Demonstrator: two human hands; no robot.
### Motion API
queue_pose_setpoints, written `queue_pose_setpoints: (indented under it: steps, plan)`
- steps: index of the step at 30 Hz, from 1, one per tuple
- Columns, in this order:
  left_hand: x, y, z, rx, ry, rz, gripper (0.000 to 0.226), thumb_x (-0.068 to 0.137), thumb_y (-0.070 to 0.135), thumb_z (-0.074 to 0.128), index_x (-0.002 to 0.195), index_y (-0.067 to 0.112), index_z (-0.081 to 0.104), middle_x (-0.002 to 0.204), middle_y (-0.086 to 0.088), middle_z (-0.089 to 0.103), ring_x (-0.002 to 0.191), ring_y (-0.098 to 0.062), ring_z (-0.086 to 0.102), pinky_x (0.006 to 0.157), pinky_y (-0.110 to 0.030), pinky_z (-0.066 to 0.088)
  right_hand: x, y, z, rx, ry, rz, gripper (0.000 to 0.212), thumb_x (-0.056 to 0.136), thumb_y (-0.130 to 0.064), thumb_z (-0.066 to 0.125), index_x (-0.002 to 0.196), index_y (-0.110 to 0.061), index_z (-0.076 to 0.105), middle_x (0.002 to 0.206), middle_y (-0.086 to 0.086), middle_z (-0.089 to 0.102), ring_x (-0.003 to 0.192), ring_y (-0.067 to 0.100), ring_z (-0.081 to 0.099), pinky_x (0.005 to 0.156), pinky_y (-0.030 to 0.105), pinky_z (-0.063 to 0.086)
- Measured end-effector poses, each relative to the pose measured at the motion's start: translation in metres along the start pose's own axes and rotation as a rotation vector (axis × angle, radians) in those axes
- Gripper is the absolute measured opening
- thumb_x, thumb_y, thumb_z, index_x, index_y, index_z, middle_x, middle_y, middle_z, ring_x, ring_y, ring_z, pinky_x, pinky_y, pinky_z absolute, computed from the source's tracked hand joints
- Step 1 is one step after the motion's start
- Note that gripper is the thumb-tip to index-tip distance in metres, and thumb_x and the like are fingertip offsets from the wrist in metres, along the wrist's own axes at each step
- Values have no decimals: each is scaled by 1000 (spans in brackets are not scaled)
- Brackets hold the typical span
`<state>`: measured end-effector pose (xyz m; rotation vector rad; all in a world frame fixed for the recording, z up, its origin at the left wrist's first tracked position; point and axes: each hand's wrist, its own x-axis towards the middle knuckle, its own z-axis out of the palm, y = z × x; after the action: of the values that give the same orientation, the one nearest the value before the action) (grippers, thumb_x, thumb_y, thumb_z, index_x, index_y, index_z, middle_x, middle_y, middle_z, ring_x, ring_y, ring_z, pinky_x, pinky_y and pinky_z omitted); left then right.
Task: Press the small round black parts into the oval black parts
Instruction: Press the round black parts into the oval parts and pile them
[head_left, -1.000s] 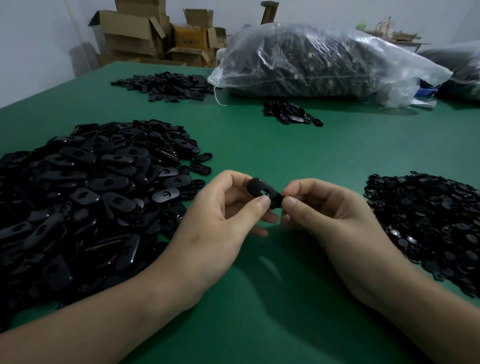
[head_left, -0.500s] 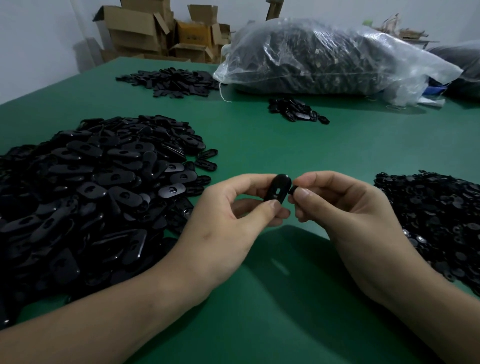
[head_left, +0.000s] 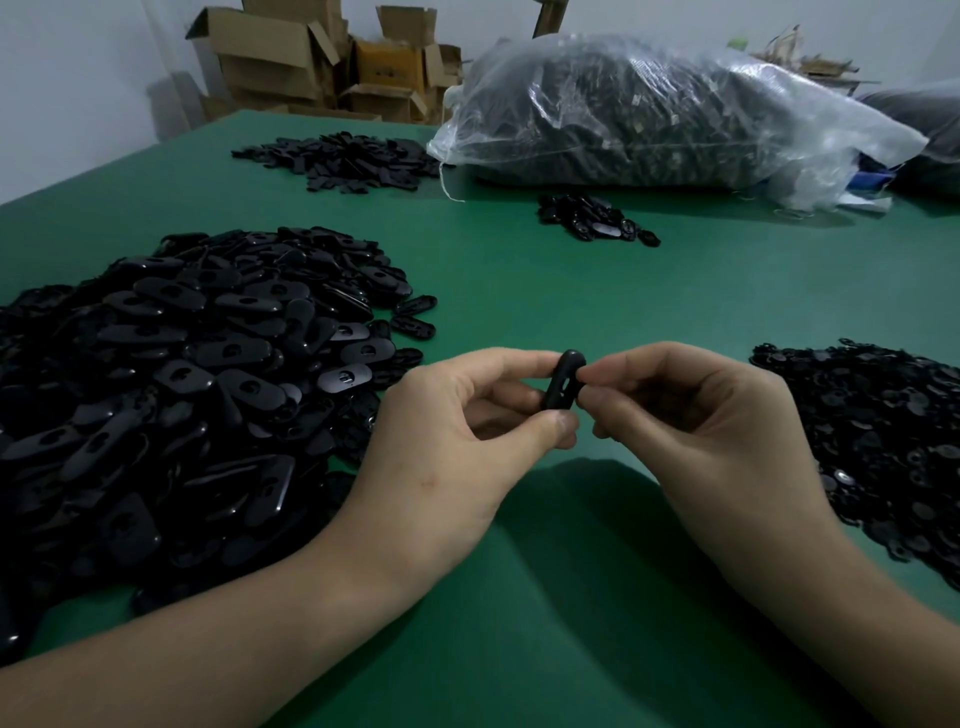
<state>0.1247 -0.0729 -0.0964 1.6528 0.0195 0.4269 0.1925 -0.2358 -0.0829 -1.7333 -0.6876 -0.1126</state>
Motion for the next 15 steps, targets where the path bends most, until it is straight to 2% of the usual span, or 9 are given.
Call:
queue_pose_setpoints:
  steps: [6, 12, 15]
  plan:
    - [1, -3, 0, 40, -14, 14, 29, 88, 9, 79, 109, 29, 80, 93, 5, 79, 88, -11, 77, 84, -21, 58, 0, 2, 1, -63, 4, -44, 18, 84, -11, 79, 85, -29, 77, 77, -10, 76, 70, 13, 72, 73, 27, 59]
    - [1, -5, 0, 80, -22, 42, 28, 91, 12, 77, 113, 29, 79, 101, 8, 78, 93, -9, 76, 90, -27, 59, -1, 3, 2, -110, 27, -78, 20, 83, -13, 80, 84, -32, 76, 79, -13, 76, 72, 16, 72, 73, 32, 59]
    - [2, -5, 0, 124, -14, 74, 26, 91, 20, 73, 114, 29, 79, 101, 11, 74, 93, -11, 74, 89, -28, 59, -1, 2, 2, -112, 36, -84, 16, 82, -15, 79, 83, -31, 76, 78, -12, 75, 71, 16, 72, 72, 32, 59]
